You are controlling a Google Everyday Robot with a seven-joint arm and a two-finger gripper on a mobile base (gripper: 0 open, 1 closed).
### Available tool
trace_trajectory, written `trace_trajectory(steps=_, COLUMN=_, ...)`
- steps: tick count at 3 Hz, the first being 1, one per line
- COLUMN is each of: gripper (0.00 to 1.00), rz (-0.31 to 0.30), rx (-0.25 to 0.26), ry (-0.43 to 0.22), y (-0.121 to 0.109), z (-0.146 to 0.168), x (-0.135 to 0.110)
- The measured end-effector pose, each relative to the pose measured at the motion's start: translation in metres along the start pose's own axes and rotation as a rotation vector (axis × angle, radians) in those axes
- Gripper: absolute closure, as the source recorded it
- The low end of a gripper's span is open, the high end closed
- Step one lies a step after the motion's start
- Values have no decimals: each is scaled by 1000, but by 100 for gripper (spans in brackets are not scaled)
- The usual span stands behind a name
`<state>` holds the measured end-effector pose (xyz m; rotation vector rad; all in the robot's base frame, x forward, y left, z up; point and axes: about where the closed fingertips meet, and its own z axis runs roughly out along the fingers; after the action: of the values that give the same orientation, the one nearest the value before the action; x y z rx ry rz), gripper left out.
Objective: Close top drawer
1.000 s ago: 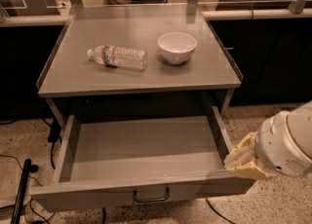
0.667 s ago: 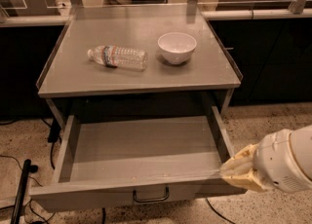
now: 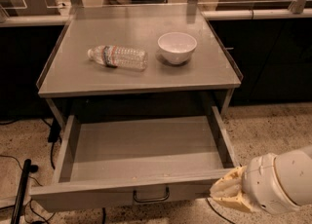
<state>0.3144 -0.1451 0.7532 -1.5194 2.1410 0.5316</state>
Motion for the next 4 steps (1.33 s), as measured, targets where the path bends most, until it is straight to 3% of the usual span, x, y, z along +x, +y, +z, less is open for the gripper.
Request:
trace_trajectory(steps=1, gripper=100, rz=17, rx=-28, ry=7, y=6, z=17, x=6)
trace_trajectory(steps=3, gripper=100, rz=107, rx=-66, ry=30, y=4, z=75, x=37)
trace_trajectory(steps=4, gripper=82, rz=109, rx=-63, ry=29, y=3, z=76, x=38)
